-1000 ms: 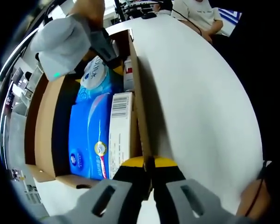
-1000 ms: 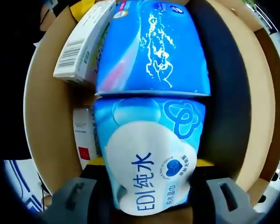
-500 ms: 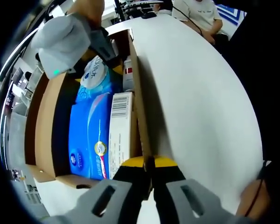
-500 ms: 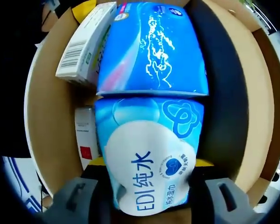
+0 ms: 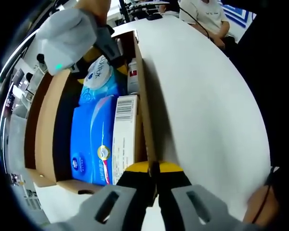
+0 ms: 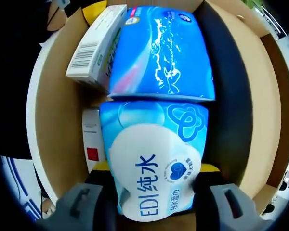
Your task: Operate the shoe box by opening the lid, removing the specified soft item, and placing it in the target area until the item is outside and the box remains undamaged.
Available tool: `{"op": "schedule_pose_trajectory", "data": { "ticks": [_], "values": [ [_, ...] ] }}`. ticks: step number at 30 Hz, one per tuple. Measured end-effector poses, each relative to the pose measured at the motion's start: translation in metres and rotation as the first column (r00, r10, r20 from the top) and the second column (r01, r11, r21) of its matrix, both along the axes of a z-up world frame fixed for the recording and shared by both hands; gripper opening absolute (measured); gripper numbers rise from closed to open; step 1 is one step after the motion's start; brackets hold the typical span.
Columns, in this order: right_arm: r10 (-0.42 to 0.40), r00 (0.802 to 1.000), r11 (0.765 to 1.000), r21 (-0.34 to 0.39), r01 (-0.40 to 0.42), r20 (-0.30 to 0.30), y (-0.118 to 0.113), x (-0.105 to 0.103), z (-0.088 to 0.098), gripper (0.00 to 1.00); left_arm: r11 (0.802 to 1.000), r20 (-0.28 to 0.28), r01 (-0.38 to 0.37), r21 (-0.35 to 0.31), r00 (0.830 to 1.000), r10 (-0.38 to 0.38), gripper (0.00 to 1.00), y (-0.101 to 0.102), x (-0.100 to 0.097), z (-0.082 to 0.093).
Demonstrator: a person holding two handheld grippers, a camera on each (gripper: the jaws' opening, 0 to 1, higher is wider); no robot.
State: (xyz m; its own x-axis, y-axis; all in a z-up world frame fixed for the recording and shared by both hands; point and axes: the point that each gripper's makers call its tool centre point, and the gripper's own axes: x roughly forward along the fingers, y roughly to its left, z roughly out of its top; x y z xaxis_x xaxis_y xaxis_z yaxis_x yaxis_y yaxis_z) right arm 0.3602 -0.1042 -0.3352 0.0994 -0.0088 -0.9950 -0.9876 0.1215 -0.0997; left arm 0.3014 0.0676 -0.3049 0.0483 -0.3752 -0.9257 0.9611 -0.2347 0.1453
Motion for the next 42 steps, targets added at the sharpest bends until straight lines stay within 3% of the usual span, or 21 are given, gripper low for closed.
{"op": "schedule_pose_trajectory", "data": {
  "ticks": [25,28,32,42],
  "values": [
    [0.003,0.999,1.000,0.021,-0.004,0.036,0.003,-0.006,0.031,0.61,1.000,-0.017,-0.004,0.009,1.000,0.004,0.03,0.004,-0.003,0.000],
    [0.012,0.999,1.000,0.018,-0.013,0.048,-0.001,0.010,0.041,0.61,1.000,-0.018,-0.004,0.008,1.000,0.004,0.03,0.003,-0.002,0.000],
    [0.012,0.997,0.999,0.036,-0.015,0.074,0.001,0.015,0.056,0.61,1.000,-0.019,-0.003,0.009,1.000,0.004,0.03,0.003,-0.002,0.000],
    [0.021,0.991,0.999,0.042,-0.027,0.132,0.002,0.011,0.088,0.61,1.000,-0.019,-0.001,0.008,1.000,0.001,0.03,0.004,-0.004,0.000]
  ]
}}
